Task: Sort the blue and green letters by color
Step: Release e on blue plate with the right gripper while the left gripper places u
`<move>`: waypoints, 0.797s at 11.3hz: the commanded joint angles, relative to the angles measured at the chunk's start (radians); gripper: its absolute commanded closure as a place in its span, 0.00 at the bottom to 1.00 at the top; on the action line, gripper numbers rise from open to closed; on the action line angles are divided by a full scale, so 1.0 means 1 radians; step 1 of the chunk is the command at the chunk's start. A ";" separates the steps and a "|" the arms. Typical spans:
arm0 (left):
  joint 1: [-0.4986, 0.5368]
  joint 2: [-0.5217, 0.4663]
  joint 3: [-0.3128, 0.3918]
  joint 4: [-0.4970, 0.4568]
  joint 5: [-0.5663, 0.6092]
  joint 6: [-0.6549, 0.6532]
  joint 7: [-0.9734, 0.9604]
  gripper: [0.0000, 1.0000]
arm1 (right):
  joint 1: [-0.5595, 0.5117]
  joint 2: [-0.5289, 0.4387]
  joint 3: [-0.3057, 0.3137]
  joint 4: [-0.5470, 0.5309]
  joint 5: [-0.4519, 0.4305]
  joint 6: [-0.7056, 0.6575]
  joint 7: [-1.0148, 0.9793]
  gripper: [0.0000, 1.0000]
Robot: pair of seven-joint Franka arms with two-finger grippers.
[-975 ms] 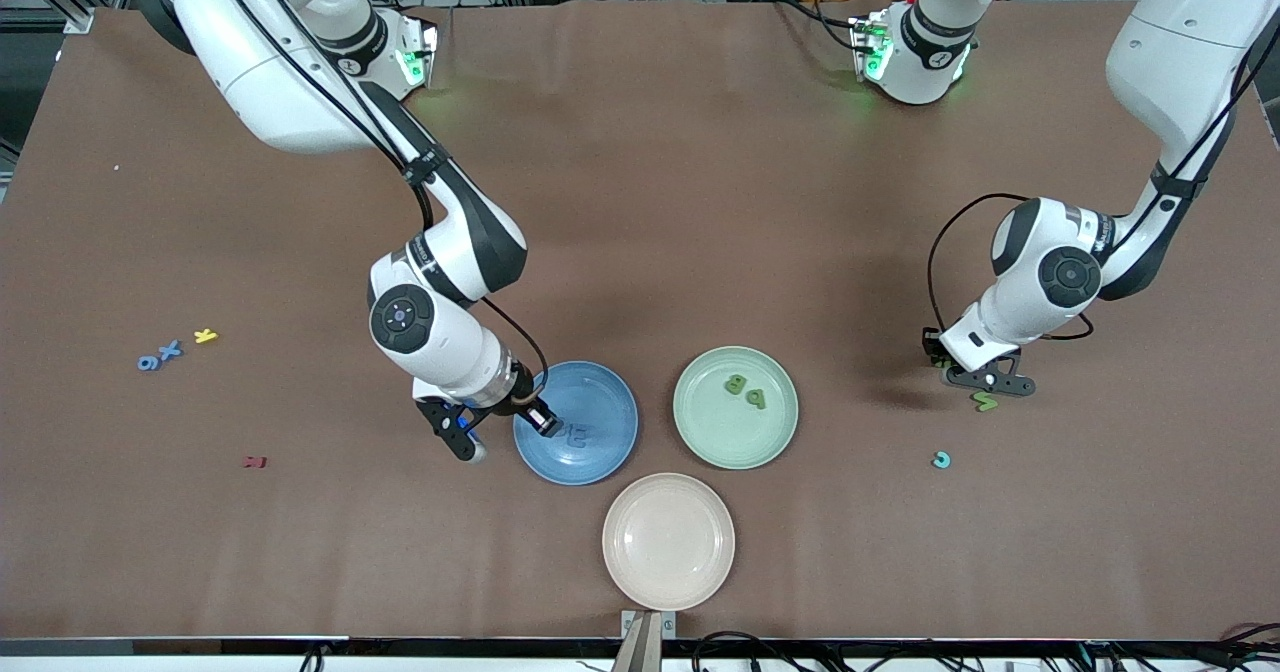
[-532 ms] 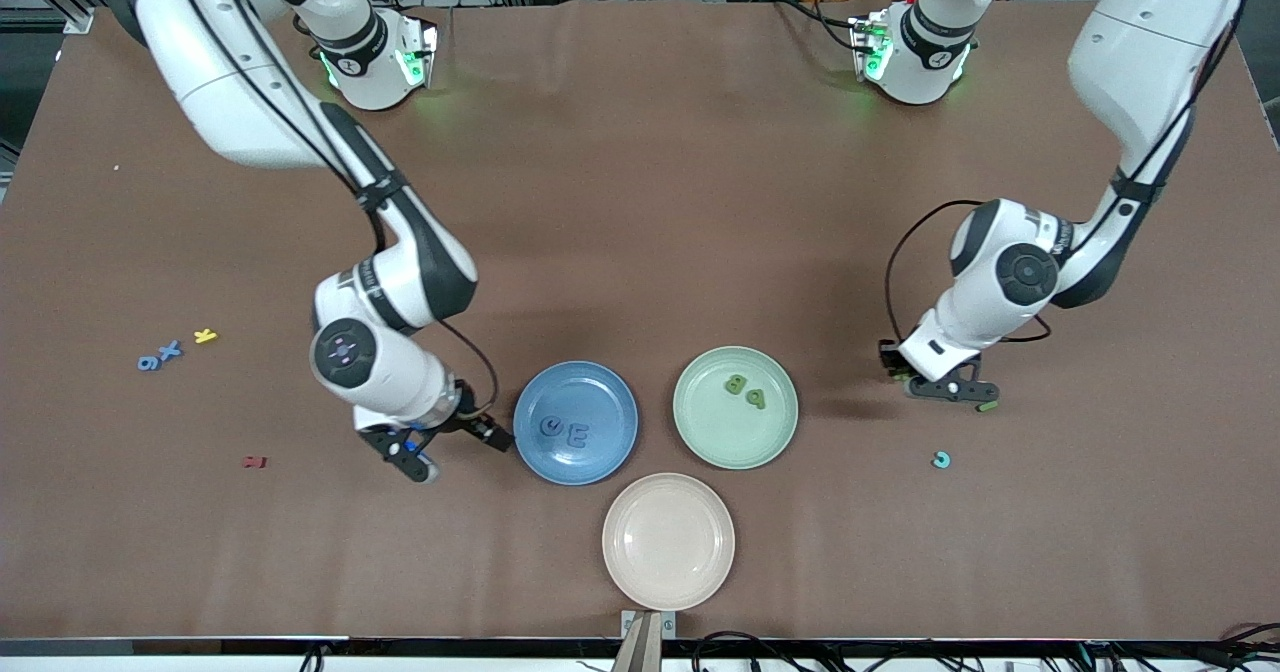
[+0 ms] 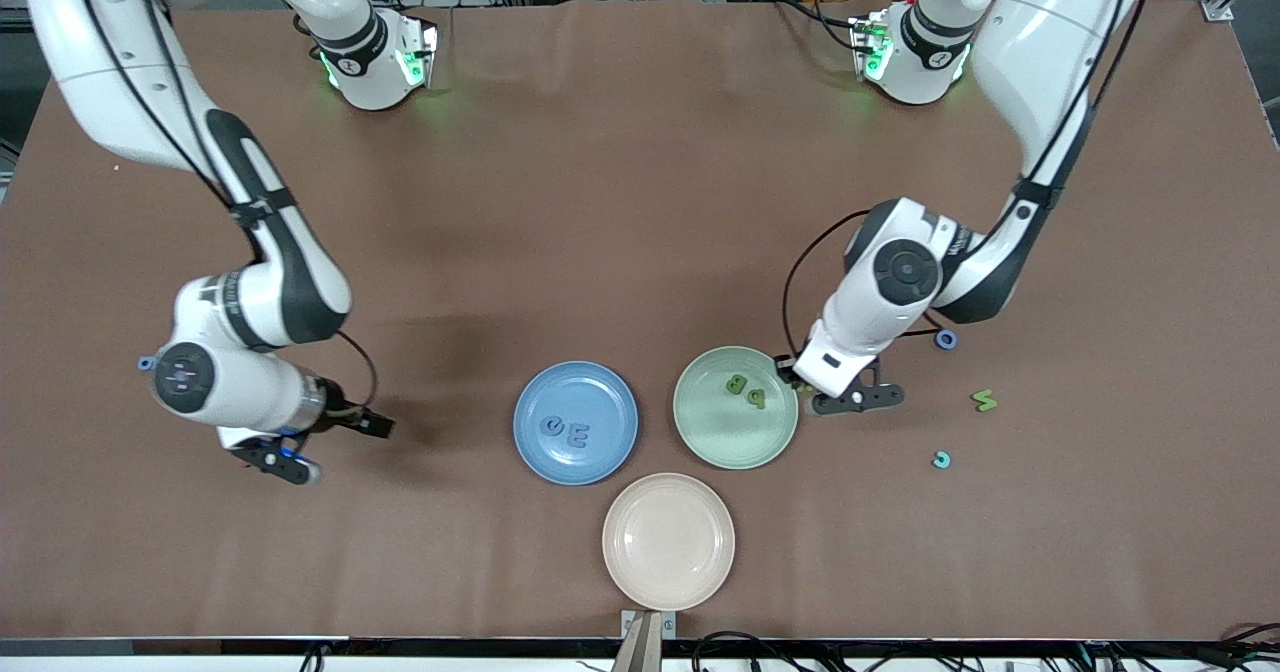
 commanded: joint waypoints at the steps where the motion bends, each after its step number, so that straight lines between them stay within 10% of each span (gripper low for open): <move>1: -0.095 0.095 0.045 0.129 -0.043 -0.019 -0.098 0.90 | -0.185 -0.129 0.020 -0.199 -0.014 0.037 -0.303 0.00; 4: -0.100 0.091 0.053 0.135 -0.029 -0.019 -0.093 0.00 | -0.364 -0.124 0.019 -0.261 -0.014 0.069 -0.591 0.00; 9: 0.013 0.028 0.048 0.083 0.040 -0.099 0.110 0.00 | -0.521 -0.072 0.016 -0.267 -0.016 0.117 -0.891 0.00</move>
